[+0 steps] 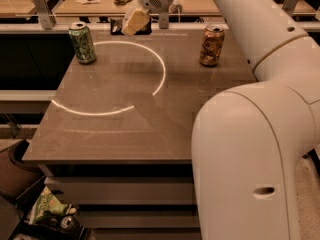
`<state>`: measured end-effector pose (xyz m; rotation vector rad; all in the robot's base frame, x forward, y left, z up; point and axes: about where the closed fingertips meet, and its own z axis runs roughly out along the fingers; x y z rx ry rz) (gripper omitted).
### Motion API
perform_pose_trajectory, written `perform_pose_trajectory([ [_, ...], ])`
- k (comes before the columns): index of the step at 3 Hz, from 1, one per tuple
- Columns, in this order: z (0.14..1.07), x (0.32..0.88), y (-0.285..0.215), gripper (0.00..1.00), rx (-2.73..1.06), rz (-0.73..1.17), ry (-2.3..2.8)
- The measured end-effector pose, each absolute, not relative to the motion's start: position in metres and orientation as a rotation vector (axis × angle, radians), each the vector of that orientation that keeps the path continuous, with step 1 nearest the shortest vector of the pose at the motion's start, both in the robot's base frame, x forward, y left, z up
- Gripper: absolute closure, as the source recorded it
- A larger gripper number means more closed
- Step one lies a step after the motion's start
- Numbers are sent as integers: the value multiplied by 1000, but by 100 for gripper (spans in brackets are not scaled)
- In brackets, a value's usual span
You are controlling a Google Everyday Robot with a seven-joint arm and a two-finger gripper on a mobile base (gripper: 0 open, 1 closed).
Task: Move rxbar chocolate near green can
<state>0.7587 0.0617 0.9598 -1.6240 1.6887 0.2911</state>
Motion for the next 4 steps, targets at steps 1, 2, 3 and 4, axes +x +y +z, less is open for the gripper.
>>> perform_pose_trajectory([
  [1, 951, 766, 78, 100, -1628, 268, 1715],
  [2, 939, 776, 89, 100, -1616, 276, 1726],
  [3, 932, 784, 97, 100, -1599, 292, 1718],
  [4, 928, 784, 99, 82, -1603, 296, 1720],
])
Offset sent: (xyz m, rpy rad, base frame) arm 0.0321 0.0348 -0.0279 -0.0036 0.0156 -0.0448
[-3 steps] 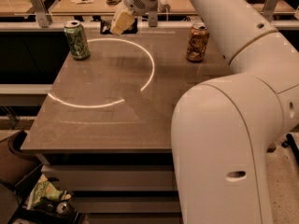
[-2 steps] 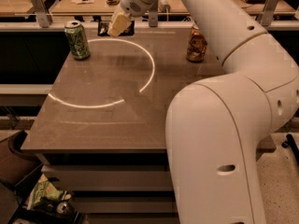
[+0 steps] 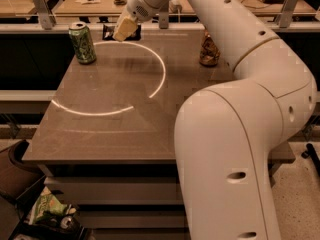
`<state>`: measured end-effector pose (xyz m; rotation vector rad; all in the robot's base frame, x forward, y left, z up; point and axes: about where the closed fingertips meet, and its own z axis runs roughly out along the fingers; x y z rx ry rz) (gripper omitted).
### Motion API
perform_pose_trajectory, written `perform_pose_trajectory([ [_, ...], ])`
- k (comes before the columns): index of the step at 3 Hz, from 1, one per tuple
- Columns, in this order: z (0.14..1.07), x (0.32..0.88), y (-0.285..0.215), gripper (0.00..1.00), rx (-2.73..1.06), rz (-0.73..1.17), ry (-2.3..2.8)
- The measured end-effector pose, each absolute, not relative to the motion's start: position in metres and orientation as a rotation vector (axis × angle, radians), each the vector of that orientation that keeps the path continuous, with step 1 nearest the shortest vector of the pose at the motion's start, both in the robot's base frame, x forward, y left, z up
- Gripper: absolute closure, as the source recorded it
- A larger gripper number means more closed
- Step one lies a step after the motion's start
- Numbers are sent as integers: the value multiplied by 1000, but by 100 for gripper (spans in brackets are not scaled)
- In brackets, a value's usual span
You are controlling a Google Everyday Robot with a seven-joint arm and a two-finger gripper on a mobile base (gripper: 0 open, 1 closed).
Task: Move rxbar chocolate near green can
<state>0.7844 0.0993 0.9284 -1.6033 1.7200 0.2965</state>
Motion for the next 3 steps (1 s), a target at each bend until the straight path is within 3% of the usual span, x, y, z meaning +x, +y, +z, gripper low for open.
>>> perform_pose_trajectory([
  [3, 918, 785, 107, 13, -1616, 310, 1724],
])
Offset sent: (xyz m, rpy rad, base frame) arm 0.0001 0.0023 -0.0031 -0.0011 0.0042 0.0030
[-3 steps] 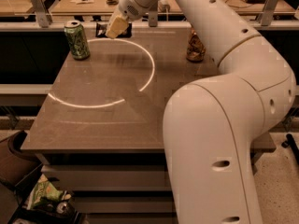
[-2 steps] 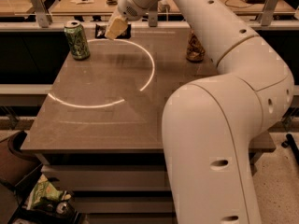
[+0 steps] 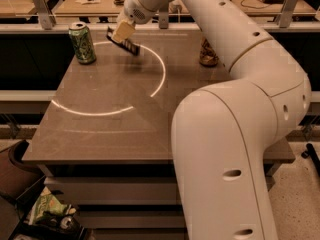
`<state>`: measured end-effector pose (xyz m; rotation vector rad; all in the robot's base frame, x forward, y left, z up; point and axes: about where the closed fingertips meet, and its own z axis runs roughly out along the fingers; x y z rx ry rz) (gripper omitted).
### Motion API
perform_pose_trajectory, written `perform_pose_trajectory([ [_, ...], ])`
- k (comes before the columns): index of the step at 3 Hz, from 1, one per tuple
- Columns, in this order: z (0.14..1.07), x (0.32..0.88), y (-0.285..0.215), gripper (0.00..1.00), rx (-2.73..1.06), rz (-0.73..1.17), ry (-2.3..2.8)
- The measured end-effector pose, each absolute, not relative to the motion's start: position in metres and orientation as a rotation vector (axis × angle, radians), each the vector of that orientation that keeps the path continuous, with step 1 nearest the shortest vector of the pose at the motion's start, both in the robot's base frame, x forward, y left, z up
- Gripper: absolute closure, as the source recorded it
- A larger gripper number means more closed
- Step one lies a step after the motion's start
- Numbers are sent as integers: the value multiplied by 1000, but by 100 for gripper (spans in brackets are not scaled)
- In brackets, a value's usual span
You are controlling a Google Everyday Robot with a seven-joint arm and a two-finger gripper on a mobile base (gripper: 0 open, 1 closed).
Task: Move rxbar chocolate near green can
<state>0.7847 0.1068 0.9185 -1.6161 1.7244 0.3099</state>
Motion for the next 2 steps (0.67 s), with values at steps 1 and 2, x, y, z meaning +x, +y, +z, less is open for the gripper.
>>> perform_pose_trajectory([
  [1, 915, 785, 109, 0, -1620, 314, 1726],
  [2, 915, 785, 109, 0, -1620, 314, 1726],
])
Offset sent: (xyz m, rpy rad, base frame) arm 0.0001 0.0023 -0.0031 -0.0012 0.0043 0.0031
